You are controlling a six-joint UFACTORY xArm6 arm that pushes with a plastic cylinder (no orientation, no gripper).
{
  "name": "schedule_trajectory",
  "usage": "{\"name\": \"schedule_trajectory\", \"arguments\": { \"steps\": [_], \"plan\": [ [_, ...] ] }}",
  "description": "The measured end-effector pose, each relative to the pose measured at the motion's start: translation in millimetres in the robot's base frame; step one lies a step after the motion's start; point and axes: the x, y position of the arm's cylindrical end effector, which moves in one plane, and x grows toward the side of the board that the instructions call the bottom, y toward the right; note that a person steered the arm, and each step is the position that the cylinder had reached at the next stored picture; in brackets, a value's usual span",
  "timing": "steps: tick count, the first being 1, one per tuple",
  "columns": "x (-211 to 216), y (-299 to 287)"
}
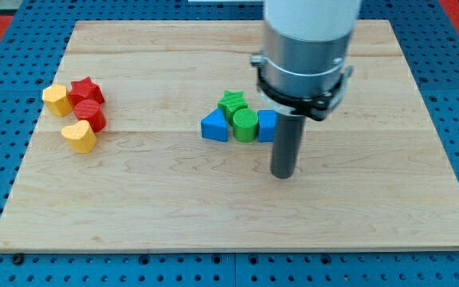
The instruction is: Place your arm below the green circle
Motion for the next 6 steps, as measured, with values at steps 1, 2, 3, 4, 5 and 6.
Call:
{"name": "schedule_trajectory", "arguments": {
  "steps": [1,2,3,4,5,6],
  "plan": [
    [9,5],
    [8,4],
    [-10,-12],
    [-17,-31],
    [-54,-53],
    [-89,-41]
  ]
}}
